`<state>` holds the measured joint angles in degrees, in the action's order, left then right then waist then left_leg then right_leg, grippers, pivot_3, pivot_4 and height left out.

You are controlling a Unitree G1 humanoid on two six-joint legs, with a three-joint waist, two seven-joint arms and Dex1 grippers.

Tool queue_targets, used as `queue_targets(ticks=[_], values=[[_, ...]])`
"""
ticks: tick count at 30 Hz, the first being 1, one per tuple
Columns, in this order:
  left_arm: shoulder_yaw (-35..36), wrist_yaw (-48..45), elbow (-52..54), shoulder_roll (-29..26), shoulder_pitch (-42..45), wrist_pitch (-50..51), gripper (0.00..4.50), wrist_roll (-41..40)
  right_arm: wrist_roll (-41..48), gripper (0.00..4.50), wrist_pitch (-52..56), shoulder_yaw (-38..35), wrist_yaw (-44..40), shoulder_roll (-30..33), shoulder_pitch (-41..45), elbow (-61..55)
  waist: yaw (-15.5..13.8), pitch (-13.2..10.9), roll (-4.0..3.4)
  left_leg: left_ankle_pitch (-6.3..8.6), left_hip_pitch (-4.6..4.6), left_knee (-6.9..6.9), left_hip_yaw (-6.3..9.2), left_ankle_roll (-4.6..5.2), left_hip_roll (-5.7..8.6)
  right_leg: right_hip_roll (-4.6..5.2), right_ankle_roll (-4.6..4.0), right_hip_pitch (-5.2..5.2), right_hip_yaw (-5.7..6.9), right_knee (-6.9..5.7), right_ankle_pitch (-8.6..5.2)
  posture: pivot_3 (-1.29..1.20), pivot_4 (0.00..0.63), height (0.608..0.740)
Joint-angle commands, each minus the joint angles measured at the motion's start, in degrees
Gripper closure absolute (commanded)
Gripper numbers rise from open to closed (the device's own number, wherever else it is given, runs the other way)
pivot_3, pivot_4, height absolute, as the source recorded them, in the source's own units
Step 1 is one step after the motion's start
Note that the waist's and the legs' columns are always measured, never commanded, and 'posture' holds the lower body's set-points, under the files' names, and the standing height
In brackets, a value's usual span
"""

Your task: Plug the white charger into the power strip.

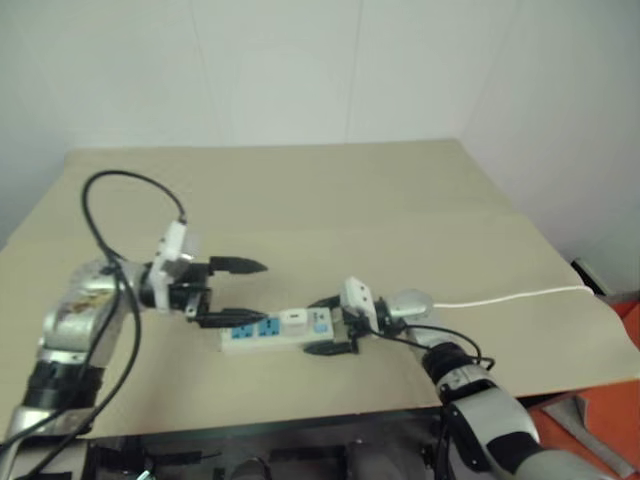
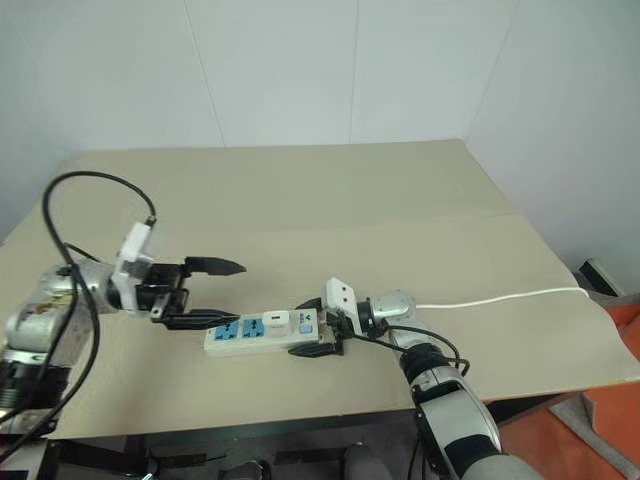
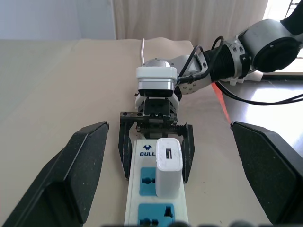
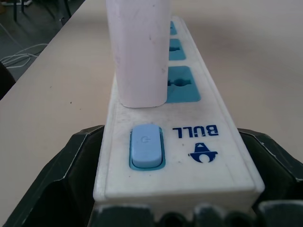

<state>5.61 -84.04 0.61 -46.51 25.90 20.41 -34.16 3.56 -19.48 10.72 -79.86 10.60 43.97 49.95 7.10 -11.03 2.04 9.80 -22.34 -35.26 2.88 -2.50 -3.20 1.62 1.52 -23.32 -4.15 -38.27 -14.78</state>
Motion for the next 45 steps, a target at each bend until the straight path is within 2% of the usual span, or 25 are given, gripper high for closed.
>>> queue_targets(ticks=[1, 7, 12, 20, 25, 32, 45], values=[[3.61, -1.50, 1.51, -3.09, -1.56, -0.03, 0.00, -1.64, 0.67, 0.04, 0.78, 0.00, 0.07, 1.53, -1.44, -3.65, -0.33, -0.04, -0.04, 0.00, -0.03, 0.02, 0.01, 0.00, -0.01, 0.00, 0.00, -0.01, 0.03, 0.05, 0.00, 0.00, 0.150, 0.740], [6.30, -1.48, 2.07, -4.89, -4.48, -0.73, 0.00, -1.82, 2.66, 0.04, 3.93, -1.30, -0.62, 6.72, -4.79, -12.32, -1.99, -0.15, -0.08, 0.00, -0.31, 0.01, -0.04, 0.00, 0.10, 0.14, 0.00, -0.12, 0.04, 0.26, 0.00, 0.00, 0.150, 0.740], [8.92, 0.12, 3.73, -5.24, -9.42, -1.34, 0.00, -1.81, 4.42, 0.04, 6.82, -2.81, -0.21, 13.55, -8.19, -19.75, -3.11, -0.17, -0.10, -0.02, -1.06, -0.08, -0.09, -0.01, 0.16, 0.22, 0.04, -0.89, 0.02, 0.21, 0.05, 0.00, 0.150, 0.740], [15.03, 4.96, 8.81, -6.19, -18.01, -0.34, 0.00, -2.07, 8.74, 0.04, 12.84, -5.09, 0.07, 19.84, -11.61, -29.93, -3.10, -0.20, -0.11, -0.02, -1.05, -0.07, -0.11, -0.01, 0.14, 0.22, 0.04, -0.90, 0.02, 0.21, 0.04, 0.00, 0.150, 0.740], [19.41, 7.84, 13.51, -7.33, -25.39, 1.35, 0.00, -2.48, 10.54, 0.04, 14.76, -6.38, 0.52, 22.94, -11.95, -32.50, -3.22, -0.20, -0.10, -0.02, -1.06, -0.07, -0.14, -0.01, 0.15, 0.26, 0.04, -0.90, 0.02, 0.24, 0.04, 0.00, 0.150, 0.740], [24.04, 8.67, 16.49, -7.68, -32.19, 2.10, 0.00, -3.32, 11.20, 0.04, 14.45, -7.06, -0.28, 25.54, -11.67, -31.37, -3.21, -0.21, -0.10, -0.02, -1.03, -0.07, -0.17, -0.01, 0.15, 0.28, 0.02, -0.90, 0.02, 0.24, 0.03, 0.00, 0.150, 0.740], [23.21, 9.01, 16.59, -6.88, -32.31, 0.79, 0.00, -3.22, 12.79, 0.04, 14.62, -7.93, 0.99, 26.65, -13.01, -32.51, -3.25, -0.21, -0.10, -0.02, -1.04, -0.07, -0.21, -0.01, 0.15, 0.29, 0.02, -0.89, 0.02, 0.24, 0.03, 0.00, 0.150, 0.740]])
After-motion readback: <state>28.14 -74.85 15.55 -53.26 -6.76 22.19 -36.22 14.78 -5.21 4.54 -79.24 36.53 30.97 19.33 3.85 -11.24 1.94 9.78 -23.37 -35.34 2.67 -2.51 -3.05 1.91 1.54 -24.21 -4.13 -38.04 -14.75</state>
